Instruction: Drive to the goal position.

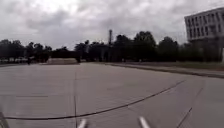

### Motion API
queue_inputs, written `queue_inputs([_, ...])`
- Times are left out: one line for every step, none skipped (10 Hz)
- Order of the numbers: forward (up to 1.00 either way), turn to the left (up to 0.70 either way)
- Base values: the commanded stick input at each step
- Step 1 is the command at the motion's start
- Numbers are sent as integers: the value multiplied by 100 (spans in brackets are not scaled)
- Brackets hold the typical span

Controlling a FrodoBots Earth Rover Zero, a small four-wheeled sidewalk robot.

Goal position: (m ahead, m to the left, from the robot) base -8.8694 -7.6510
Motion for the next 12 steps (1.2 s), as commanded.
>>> queue_inputs([70,-35])
queue_inputs([70,-35])
queue_inputs([70,-35])
queue_inputs([70,-35])
queue_inputs([70,-35])
queue_inputs([70,-35])
queue_inputs([70,-35])
queue_inputs([70,-35])
queue_inputs([70,-35])
queue_inputs([70,-35])
queue_inputs([70,-35])
queue_inputs([70,-35])
